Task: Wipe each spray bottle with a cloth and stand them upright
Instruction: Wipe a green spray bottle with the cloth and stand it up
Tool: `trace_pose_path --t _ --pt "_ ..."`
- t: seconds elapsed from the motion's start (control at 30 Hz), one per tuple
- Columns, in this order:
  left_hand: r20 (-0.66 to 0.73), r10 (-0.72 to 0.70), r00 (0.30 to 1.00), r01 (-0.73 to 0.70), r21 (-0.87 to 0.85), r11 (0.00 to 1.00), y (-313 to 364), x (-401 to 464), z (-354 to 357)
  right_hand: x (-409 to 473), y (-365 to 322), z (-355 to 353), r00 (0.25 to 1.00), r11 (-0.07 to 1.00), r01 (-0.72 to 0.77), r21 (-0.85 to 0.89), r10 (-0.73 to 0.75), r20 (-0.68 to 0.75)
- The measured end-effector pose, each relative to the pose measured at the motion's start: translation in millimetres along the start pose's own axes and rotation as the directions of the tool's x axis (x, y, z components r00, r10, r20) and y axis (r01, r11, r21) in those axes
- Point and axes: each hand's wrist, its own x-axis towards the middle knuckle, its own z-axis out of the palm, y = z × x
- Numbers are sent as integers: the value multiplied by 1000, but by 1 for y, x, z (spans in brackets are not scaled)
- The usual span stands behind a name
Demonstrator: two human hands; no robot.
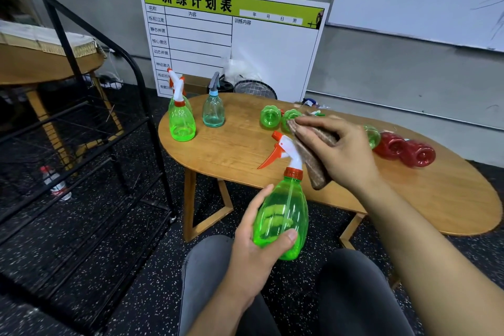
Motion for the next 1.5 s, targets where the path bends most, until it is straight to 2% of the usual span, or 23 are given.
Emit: trace_pose_path --t 0.13,0.37,0.47,0.53,0.63,0.7,0.83,0.97,1.1,1.17,1.23,1.3,1.37,1.5 --pt "-4 17 1000 -17 11 1000 0 0 -1 4 -4 15 992 998 -5 -56 12 122" --pt "-101 38 994 -39 -8 999 -1 1 -2 -6 4 9 965 983 -127 -134 153 211" --pt "-114 38 993 -39 -7 999 -1 3 -3 -3 10 -10 913 952 -153 -264 238 332" --pt "-106 31 994 -32 -1 999 -1 3 -1 3 11 -22 898 943 -161 -293 263 353" --pt "-71 25 997 -25 11 1000 -1 3 1 6 3 -20 968 980 -153 -128 174 180" --pt "-40 16 999 -15 18 1000 -1 2 2 4 -3 -8 984 990 -141 -12 142 104" --pt "-26 16 1000 -15 44 999 -2 2 0 -4 -4 8 971 988 -154 14 149 189" --pt "-56 2 998 -1 32 999 -5 1 0 -7 3 -1 934 973 -227 -42 230 272" --pt "-98 3 995 -3 6 1000 -7 2 -1 -4 9 -23 862 934 -221 -280 322 392" --pt "-86 10 996 -9 12 1000 -6 3 0 -4 7 -24 924 950 -171 -261 247 293" --pt "-70 15 997 -11 47 999 -6 3 1 -7 1 -15 988 985 -73 -154 93 126" --pt "-51 12 999 -8 83 996 -7 2 1 -10 -7 -1 998 988 51 -145 -47 34" --pt "-30 10 999 -7 102 995 -10 1 0 -13 -10 12 996 975 87 -206 -79 43" --pt "-47 11 999 -6 111 994 -11 3 -2 -17 -6 29 976 951 170 -257 -127 174"
